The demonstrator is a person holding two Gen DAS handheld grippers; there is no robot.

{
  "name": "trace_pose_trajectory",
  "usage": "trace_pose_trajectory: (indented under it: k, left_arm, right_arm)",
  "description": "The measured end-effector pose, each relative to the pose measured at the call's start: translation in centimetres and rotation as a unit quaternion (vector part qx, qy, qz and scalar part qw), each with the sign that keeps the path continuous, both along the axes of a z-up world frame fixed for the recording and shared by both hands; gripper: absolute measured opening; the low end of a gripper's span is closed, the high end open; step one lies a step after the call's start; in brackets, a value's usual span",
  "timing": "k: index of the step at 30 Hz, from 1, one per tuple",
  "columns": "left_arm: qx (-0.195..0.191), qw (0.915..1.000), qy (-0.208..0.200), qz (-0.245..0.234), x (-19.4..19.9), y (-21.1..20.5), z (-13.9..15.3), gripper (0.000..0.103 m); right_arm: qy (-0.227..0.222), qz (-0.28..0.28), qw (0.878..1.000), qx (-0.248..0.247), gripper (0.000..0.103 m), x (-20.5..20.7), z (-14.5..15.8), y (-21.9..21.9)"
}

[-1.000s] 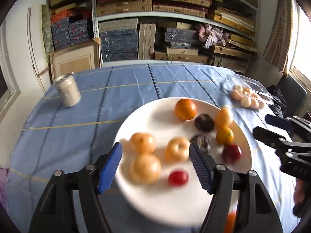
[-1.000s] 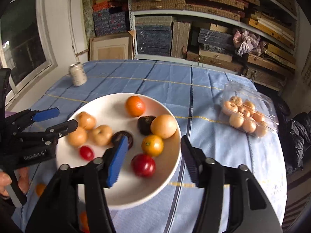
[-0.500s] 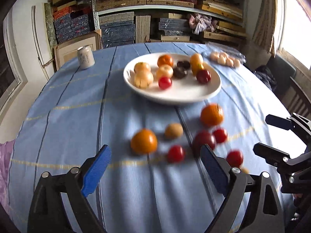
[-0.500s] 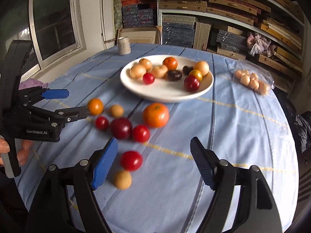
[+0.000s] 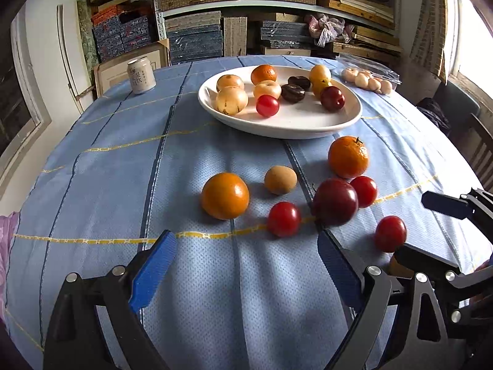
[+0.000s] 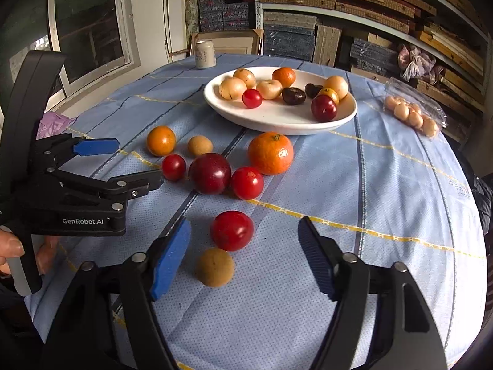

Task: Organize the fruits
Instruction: 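Grasp a red tomato with the right gripper while the left grasps a red cherry tomato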

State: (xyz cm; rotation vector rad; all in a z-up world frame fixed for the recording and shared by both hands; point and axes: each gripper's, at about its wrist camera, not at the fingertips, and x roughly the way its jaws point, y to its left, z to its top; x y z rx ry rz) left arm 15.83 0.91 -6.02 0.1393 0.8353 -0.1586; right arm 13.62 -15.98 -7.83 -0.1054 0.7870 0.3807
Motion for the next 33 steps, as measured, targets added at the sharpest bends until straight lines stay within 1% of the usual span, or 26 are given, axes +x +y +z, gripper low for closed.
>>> trace_pose_trajectory:
  k: [3, 5, 7, 9, 10, 11, 12, 13, 14, 17, 21, 25, 26, 27, 28, 33]
  left_arm:
    - [0.020, 0.9998, -0.002, 0.007, 0.5, -0.4, -0.3, 0.093]
    - [0.015, 0.9998, 0.002, 0.009, 0.8, -0.3, -0.5, 0.093]
    - [0.018, 0.9998, 0.002, 0.010, 1.1, -0.5, -0.6, 0.093]
    - [0.022, 0.9997, 0.001, 0.009, 1.3, -0.6, -0.7, 0.089]
    - [0.021, 0.9998, 0.001, 0.006, 1.4, -0.7, -0.8, 0.079]
    - [0.015, 0.9999, 0.005, 0.000, 1.4, -0.8, -0.9, 0.066]
    - [0.010, 0.9999, 0.012, -0.006, 1.5, -0.9, -1.0, 0.060]
    - [0.009, 0.9998, 0.015, -0.009, 1.5, -1.0, -1.1, 0.050]
    - [0.007, 0.9996, 0.021, -0.014, 1.6, -1.1, -1.2, 0.047]
    - [0.007, 0.9995, 0.021, -0.021, 1.4, -1.3, -1.6, 0.046]
    - [-0.011, 0.9993, 0.027, -0.024, 1.7, -1.3, -1.6, 0.046]
    - [-0.009, 0.9992, 0.024, -0.030, 2.1, -1.8, -1.7, 0.046]
    - [-0.013, 0.9991, 0.025, -0.033, 2.2, -1.9, -1.7, 0.038]
    - [-0.019, 0.9987, 0.025, -0.039, 2.2, -2.0, -1.7, 0.032]
    - [-0.018, 0.9987, 0.025, -0.040, 2.3, -2.1, -1.7, 0.025]
    - [-0.021, 0.9986, 0.025, -0.041, 2.0, -2.0, -1.7, 0.025]
  right_arm:
    - [0.011, -0.002, 1.000, -0.002, 0.062, 0.8, -0.4, 0.3]
    - [0.013, 0.000, 1.000, -0.006, 0.060, 1.1, -0.6, 0.6]
    - [0.014, 0.002, 1.000, -0.012, 0.058, 1.4, -0.7, 0.9]
    - [0.018, 0.005, 1.000, -0.013, 0.055, 1.6, -1.0, 1.2]
    - [0.023, 0.007, 1.000, -0.013, 0.054, 1.7, -1.2, 1.3]
    - [0.025, 0.007, 1.000, -0.012, 0.048, 1.9, -1.3, 1.3]
    - [0.027, 0.008, 1.000, -0.012, 0.038, 2.0, -1.4, 1.3]
    - [0.031, 0.011, 0.999, -0.013, 0.034, 2.1, -1.7, 1.3]
    - [0.032, 0.014, 0.999, -0.007, 0.033, 2.1, -1.7, 1.3]
    - [0.030, 0.015, 0.999, -0.002, 0.033, 2.1, -1.8, 1.1]
    - [0.032, 0.016, 0.999, 0.007, 0.033, 2.1, -1.9, 0.8]
    - [0.034, 0.017, 0.999, 0.015, 0.033, 2.1, -1.9, 0.7]
    - [0.034, 0.018, 0.999, 0.016, 0.033, 2.1, -1.8, 0.6]
    - [0.033, 0.018, 0.999, 0.016, 0.033, 2.1, -1.8, 0.6]
    - [0.032, 0.018, 0.999, 0.017, 0.033, 2.1, -1.8, 0.6]
    - [0.025, 0.021, 0.999, 0.020, 0.032, 1.7, -1.7, 0.6]
